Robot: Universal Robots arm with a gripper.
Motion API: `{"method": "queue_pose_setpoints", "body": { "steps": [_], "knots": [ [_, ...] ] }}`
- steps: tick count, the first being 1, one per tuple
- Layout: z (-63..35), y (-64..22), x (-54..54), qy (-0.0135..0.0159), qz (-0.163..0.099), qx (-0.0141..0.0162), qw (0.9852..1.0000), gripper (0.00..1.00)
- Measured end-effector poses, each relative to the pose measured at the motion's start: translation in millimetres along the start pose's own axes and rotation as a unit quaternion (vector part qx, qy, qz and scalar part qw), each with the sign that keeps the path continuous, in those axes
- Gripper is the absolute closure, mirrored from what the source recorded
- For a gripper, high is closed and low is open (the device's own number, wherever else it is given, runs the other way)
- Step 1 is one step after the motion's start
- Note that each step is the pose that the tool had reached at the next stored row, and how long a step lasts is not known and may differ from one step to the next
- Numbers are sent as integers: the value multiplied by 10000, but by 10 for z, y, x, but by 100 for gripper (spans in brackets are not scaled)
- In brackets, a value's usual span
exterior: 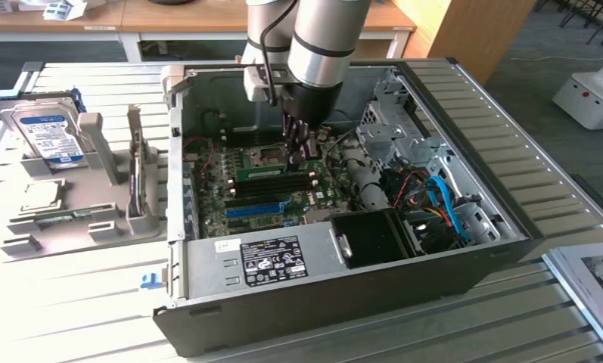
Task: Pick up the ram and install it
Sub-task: 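Insert the ram into the slot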
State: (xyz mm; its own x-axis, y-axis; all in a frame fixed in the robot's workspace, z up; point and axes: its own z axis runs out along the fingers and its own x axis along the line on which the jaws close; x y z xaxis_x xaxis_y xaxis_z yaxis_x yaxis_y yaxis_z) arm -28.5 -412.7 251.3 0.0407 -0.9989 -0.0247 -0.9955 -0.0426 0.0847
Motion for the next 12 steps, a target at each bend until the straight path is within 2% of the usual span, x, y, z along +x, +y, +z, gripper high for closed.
{"method": "queue_pose_setpoints", "body": {
  "steps": [9, 12],
  "knots": [
    [0, 2, 0, -5, 22, 4, 10000, 88],
    [1, 2, 0, -12, 101, 6, 9999, 88]
  ]
}}
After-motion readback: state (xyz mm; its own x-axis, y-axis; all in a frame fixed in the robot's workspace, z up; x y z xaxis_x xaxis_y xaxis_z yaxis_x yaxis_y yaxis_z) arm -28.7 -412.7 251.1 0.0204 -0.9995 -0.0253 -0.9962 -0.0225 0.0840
